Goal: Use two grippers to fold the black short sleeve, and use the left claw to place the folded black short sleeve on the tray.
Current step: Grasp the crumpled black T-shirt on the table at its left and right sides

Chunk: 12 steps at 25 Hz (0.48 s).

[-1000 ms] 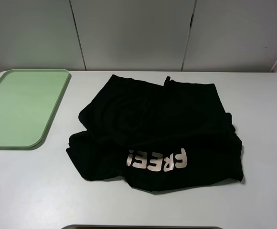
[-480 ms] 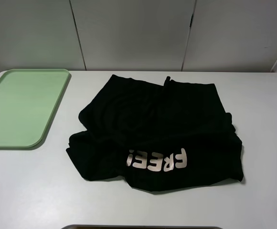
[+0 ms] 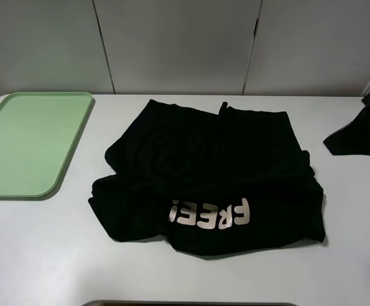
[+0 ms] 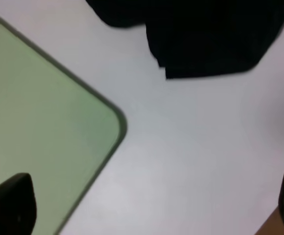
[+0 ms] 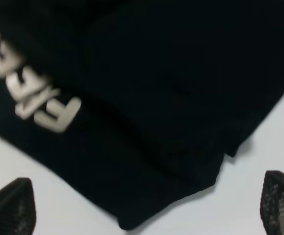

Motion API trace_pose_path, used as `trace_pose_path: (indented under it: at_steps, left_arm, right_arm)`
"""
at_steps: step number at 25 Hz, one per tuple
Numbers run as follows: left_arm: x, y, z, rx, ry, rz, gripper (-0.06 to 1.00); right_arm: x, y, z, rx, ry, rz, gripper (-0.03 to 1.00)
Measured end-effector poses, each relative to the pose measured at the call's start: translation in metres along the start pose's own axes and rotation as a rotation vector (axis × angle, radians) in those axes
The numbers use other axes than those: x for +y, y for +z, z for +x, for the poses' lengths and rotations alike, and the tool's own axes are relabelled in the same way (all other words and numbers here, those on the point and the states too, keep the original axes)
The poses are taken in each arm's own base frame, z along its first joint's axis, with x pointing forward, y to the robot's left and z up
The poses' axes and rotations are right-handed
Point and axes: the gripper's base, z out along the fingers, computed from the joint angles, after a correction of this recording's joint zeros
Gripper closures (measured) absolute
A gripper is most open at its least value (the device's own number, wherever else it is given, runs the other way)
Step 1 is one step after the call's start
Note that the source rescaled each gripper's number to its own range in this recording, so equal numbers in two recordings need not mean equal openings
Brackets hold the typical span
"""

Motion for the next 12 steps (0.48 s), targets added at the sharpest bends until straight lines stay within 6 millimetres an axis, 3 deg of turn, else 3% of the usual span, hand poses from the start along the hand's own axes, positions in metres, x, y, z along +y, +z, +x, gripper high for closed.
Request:
trace_pose_path:
  at_steps: [6, 12]
  left_arm:
    - [0.006, 0.03, -0.02, 0.099, 0.207, 0.017, -0.04]
    - [0.012, 0.056, -0.035, 0.131, 0.277, 0.024, -0.04]
  right_arm:
    - [-0.004, 0.045, -0.013, 0.152, -0.262, 0.035, -0.03]
    - [-0.022, 0.086, -0.016, 0.279, -0.397, 0.138, -0.03]
